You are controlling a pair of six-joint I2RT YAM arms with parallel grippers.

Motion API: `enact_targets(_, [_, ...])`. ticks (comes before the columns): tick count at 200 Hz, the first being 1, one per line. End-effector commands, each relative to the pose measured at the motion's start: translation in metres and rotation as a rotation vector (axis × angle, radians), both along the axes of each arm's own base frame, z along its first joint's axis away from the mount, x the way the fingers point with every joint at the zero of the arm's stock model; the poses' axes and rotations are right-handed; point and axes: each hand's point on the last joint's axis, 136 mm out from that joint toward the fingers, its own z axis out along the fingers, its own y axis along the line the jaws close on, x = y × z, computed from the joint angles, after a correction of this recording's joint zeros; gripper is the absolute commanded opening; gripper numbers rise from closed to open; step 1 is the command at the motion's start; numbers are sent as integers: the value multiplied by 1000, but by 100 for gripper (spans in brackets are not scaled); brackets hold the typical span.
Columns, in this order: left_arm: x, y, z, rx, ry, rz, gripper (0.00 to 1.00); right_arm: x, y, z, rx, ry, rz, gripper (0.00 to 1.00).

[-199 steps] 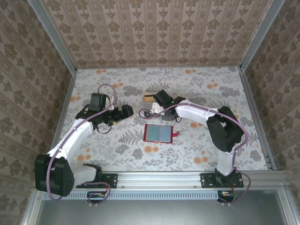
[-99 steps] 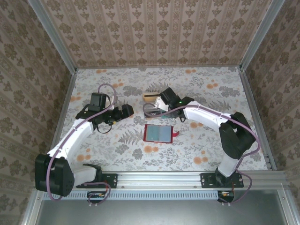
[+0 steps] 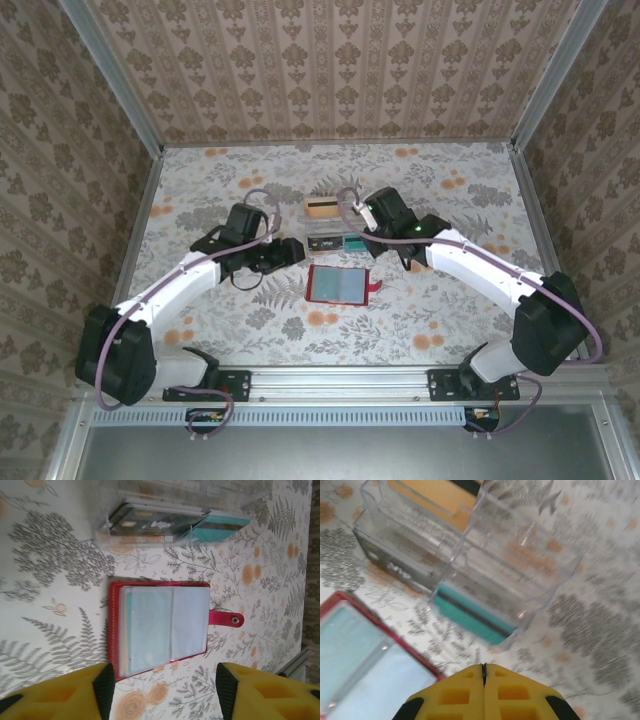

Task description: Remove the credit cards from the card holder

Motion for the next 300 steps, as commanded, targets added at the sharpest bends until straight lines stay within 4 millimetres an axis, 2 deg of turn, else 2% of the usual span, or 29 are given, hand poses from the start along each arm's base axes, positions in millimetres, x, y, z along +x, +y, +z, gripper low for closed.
enact_targets(1, [0, -7, -11, 19, 16, 13, 50, -33, 8, -21, 222, 186, -147, 3])
enact_targets(21, [-5, -14, -20, 38, 35, -14, 43, -47, 10, -40, 298, 260, -210, 1])
enact_targets(29, [-6, -16, -24, 45, 42, -21, 42, -52, 13, -37, 350, 271, -222, 0])
enact_targets(60, [-11, -23, -36, 61, 69, -52, 42, -70, 22, -63, 449, 384, -291, 0])
enact_targets(75, [-13, -26, -42, 66, 80, -63, 46, -77, 23, -78, 452, 424, -329, 0])
enact_targets(94, [-14, -28, -50, 72, 93, -76, 46, -84, 23, -97, 422, 468, -357, 0])
enact_targets(113, [-16, -32, -55, 68, 106, -90, 46, -85, 21, -108, 403, 485, -380, 8])
enact_targets(164, [-18, -38, -62, 69, 118, -110, 46, -81, 25, -119, 387, 509, -396, 10])
enact_targets(176, [-18, -40, -63, 68, 120, -116, 46, -80, 23, -123, 370, 510, -412, 14])
enact_targets(212, [-20, -43, -69, 73, 134, -128, 46, -81, 17, -130, 332, 511, -424, 16])
enact_targets(300, [-24, -51, -85, 72, 168, -166, 45, -86, 18, -137, 313, 529, -420, 16])
